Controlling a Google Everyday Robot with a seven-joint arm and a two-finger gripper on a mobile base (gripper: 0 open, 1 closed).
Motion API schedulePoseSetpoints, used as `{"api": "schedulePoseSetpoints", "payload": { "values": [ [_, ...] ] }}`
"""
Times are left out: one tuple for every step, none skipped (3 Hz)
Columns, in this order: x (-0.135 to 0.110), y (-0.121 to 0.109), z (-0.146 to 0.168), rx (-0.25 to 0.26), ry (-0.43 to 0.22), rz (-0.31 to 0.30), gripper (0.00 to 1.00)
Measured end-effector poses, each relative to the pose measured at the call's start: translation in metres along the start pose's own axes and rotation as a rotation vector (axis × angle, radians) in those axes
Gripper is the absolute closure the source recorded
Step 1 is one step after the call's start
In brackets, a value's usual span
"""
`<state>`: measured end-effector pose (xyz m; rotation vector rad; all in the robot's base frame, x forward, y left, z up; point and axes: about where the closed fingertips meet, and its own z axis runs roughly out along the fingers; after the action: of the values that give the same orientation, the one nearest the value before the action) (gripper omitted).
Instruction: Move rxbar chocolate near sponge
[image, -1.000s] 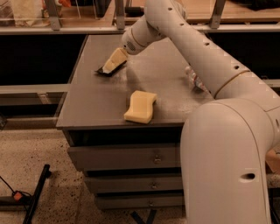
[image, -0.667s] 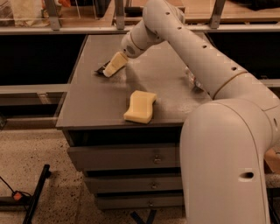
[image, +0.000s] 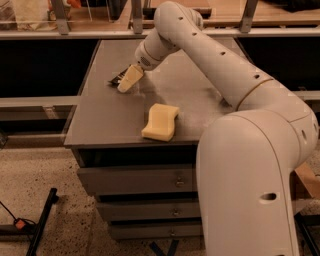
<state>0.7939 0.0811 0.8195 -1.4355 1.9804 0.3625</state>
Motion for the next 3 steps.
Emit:
{"api": "schedulePoseSetpoints", "payload": {
  "values": [
    [0.0001, 0.0015, 0.0036, 0.004, 0.033, -0.005, 0.42],
    [-0.0028, 0.0009, 0.0003, 0.004, 0.033, -0.004, 0.65],
    [-0.0036, 0.0007, -0.0005, 0.004, 0.033, -0.004, 0.89]
  ]
}}
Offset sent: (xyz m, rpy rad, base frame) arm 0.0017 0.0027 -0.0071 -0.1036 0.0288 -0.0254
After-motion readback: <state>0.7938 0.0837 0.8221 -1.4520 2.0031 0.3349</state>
